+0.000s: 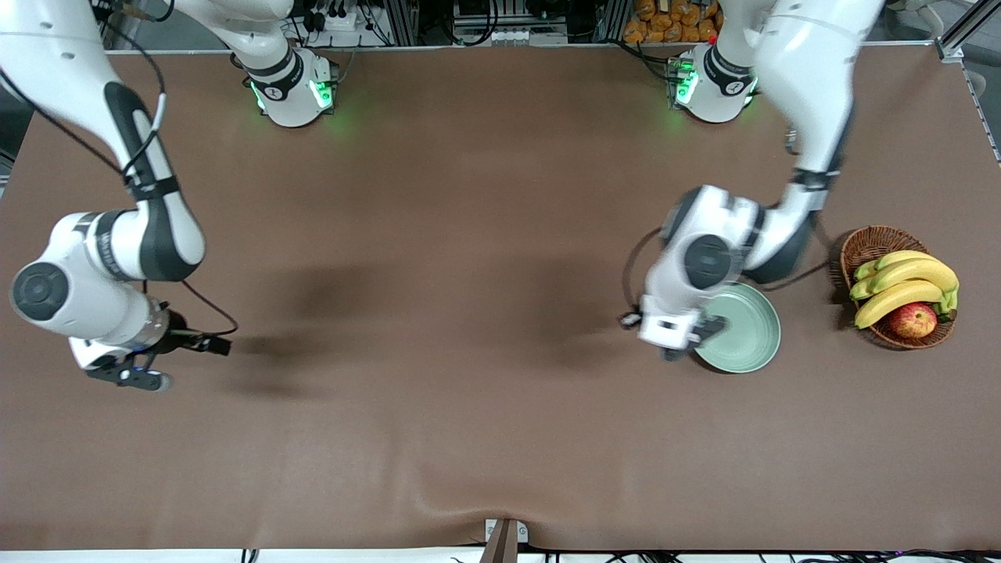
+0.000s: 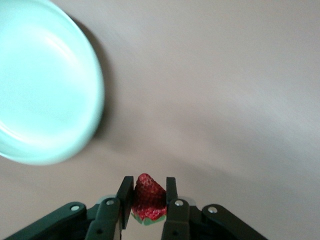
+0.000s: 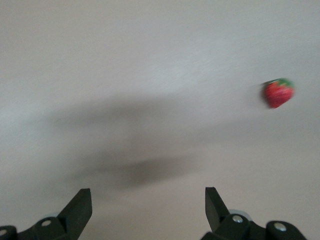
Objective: Collect all strawberries into plate
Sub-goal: 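Release the strawberry onto the plate while the right gripper reaches another, then grasp the second strawberry with the right gripper while the left withdraws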
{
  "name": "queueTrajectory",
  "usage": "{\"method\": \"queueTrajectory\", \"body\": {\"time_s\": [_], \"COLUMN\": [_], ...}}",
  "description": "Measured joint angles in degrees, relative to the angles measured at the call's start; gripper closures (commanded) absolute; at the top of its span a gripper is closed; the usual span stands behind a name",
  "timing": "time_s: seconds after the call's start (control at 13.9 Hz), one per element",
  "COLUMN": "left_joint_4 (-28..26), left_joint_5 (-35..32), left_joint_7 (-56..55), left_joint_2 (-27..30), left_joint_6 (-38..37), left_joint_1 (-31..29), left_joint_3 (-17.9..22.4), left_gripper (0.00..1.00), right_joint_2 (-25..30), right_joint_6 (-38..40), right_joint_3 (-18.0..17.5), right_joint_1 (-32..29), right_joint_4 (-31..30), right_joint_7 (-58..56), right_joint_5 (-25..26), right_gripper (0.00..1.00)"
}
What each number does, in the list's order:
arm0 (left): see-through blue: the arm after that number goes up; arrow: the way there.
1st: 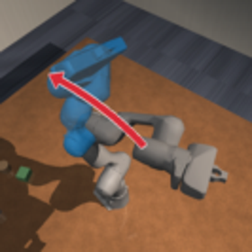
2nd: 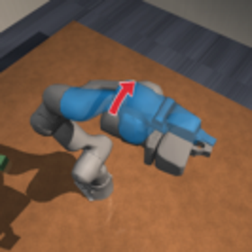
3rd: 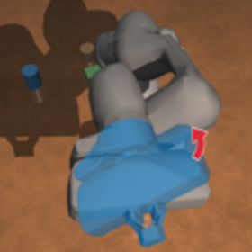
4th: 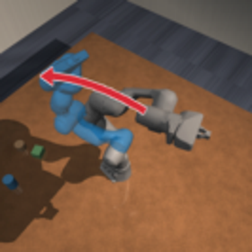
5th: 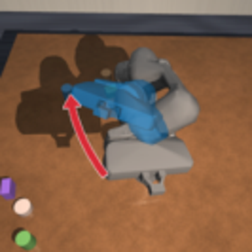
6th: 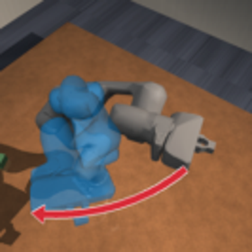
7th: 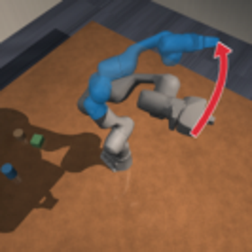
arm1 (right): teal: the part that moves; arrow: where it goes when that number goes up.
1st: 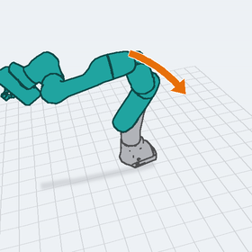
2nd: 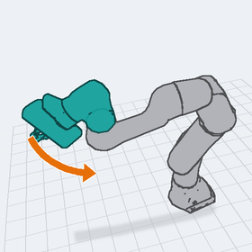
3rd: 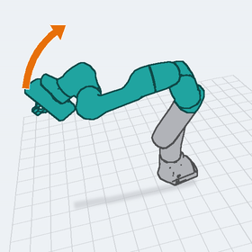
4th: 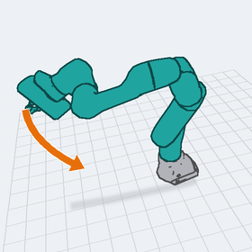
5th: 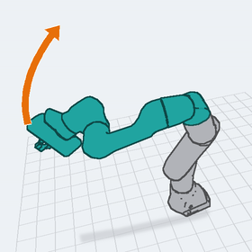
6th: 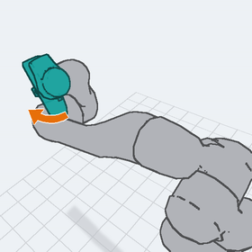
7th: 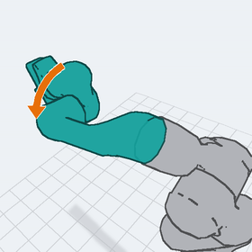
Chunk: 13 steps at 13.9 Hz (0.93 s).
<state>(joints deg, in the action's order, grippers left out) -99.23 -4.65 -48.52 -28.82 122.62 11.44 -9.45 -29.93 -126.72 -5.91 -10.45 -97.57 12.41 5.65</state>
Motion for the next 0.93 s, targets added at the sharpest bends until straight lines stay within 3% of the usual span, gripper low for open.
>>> {"method": "queueTrajectory", "body": {"time_s": [0.36, 0.43, 0.5, 0.58, 0.65, 0.93], "left_joint_4": [-1.77, -1.89, -1.89, -1.90, -1.90, -0.95], "left_joint_5": [-2.03, -2.98, -3.45, -3.52, -3.55, -3.57], "left_joint_7": [15.16, 16.14, 16.76, 17.14, 17.20, 17.19], "left_joint_2": [-1.00, -1.85, -2.73, -3.45, -3.94, -3.19], "left_joint_6": [-0.45, -0.05, 0.42, 0.74, 0.96, 1.03], "left_joint_1": [-10.63, -11.74, -12.59, -12.98, -13.00, -12.84], "left_joint_3": [0.04, 0.00, -0.01, -0.03, -0.05, -1.16], "left_gripper": [0.97, 0.89, 0.61, 0.11, 0.00, 0.00], "right_joint_2": [-8.54, -9.75, -10.73, -11.50, -12.15, -15.15], "right_joint_6": [-0.33, -0.33, -0.30, -0.26, -0.32, -2.68], "right_joint_3": [0.05, 0.03, 0.02, 0.01, 0.02, 0.03], "right_joint_1": [-8.66, -9.74, -10.41, -10.79, -11.17, -12.94], "right_joint_4": [8.78, 10.11, 11.01, 11.43, 11.60, 13.56], "right_joint_7": [-4.28, -4.97, -5.17, -5.15, -5.12, -5.07], "right_joint_5": [3.41, 3.70, 3.79, 3.80, 3.80, 3.80], "right_gripper": [0.00, 0.00, 0.00, 0.00, 0.00, 0.00]}}
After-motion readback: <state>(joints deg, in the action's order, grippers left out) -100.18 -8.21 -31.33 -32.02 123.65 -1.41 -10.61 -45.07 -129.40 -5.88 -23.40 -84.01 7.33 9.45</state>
